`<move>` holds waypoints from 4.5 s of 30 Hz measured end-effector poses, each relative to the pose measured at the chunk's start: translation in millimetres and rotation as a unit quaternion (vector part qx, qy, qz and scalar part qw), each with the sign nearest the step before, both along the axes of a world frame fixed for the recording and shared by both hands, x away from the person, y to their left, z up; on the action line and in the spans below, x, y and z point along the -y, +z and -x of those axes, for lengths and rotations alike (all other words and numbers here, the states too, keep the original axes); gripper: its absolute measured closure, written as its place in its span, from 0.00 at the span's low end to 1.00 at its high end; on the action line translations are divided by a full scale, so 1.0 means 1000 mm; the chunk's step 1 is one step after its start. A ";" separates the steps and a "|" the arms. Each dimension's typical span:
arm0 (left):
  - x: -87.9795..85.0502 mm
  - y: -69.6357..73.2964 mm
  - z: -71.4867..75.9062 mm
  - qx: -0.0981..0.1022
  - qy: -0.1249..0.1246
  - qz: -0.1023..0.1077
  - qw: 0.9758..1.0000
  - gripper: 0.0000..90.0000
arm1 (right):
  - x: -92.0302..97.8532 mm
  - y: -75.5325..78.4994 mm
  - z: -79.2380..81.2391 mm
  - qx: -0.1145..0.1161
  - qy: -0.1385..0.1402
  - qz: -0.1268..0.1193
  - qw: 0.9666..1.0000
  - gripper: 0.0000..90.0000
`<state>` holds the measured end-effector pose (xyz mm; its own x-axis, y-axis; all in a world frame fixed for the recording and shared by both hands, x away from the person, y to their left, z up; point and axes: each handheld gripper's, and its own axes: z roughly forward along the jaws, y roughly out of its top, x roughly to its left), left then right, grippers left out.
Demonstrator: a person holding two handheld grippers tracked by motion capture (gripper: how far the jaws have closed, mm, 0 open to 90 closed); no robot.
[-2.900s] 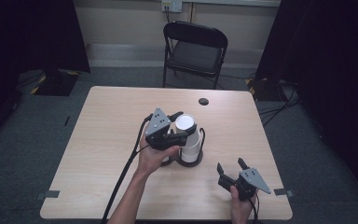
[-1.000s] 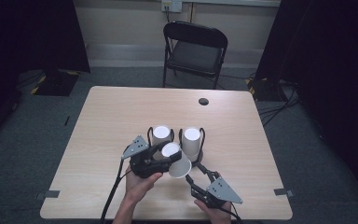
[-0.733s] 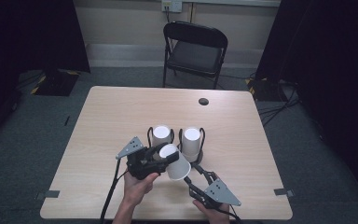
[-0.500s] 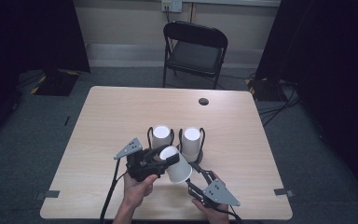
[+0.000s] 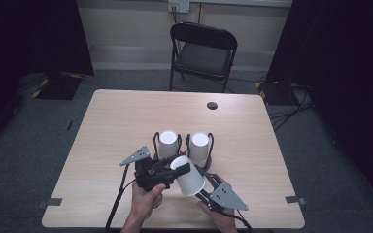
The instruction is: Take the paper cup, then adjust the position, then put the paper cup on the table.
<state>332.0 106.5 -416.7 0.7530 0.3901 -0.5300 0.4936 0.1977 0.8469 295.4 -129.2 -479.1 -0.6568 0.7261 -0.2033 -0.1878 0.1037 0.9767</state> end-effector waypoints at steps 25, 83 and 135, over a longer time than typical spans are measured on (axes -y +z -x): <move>0.004 -0.007 0.000 0.065 0.049 -0.073 0.994 0.32 | 0.014 0.002 0.004 -0.041 -0.005 0.006 0.999 0.95; -0.014 -0.035 0.014 0.213 0.027 -0.218 0.952 0.18 | 0.030 0.019 -0.022 -0.295 0.042 0.132 0.945 0.96; 0.030 -0.046 0.033 0.307 -0.070 -0.354 0.881 0.12 | 0.034 0.040 -0.037 -0.354 0.098 0.208 0.907 0.96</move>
